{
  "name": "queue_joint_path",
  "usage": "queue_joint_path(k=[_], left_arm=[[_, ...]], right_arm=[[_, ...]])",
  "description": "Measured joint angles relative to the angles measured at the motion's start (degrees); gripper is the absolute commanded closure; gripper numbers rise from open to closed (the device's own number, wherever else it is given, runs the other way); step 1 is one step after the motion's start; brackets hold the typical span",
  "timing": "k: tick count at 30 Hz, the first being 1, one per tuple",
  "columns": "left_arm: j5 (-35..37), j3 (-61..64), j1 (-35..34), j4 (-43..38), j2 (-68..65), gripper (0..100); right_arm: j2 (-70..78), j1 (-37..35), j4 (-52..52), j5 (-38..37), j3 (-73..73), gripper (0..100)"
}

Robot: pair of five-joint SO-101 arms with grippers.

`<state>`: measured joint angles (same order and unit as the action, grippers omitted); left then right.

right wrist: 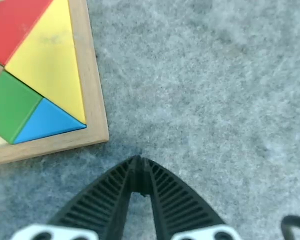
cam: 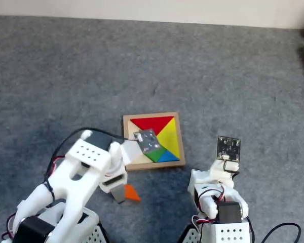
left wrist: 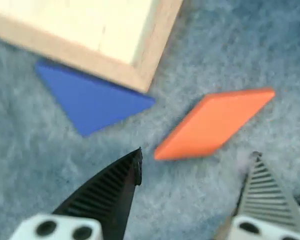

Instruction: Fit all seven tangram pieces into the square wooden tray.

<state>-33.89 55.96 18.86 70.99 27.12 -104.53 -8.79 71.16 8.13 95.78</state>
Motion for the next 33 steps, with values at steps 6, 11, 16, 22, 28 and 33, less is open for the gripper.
queue_joint_path(k=[6, 11, 16, 22, 28, 33], left_arm=[[0.00, 3.60, 4.04, -6.77, 0.00, 68], [-0.09, 4.04, 3.96, -8.26, 0.00, 68], [-0.09, 5.63, 3.96, -9.32, 0.00, 68], [-0.09, 7.12, 3.96, -11.34, 0.00, 73], [-0.09, 8.00, 4.13, -11.34, 0.00, 78], [0.00, 8.00, 4.40, -11.34, 0.00, 81]], right_arm=[[0.00, 0.00, 0.00, 0.00, 0.00, 99.3], [0.00, 0.00, 0.00, 0.00, 0.00, 99.3], [0.00, 0.00, 0.00, 0.00, 0.00, 99.3], [0.00, 0.00, 0.00, 0.00, 0.00, 99.3], [0.00, 0.00, 0.00, 0.00, 0.00, 99.3], [0.00, 0.00, 0.00, 0.00, 0.00, 99.3]])
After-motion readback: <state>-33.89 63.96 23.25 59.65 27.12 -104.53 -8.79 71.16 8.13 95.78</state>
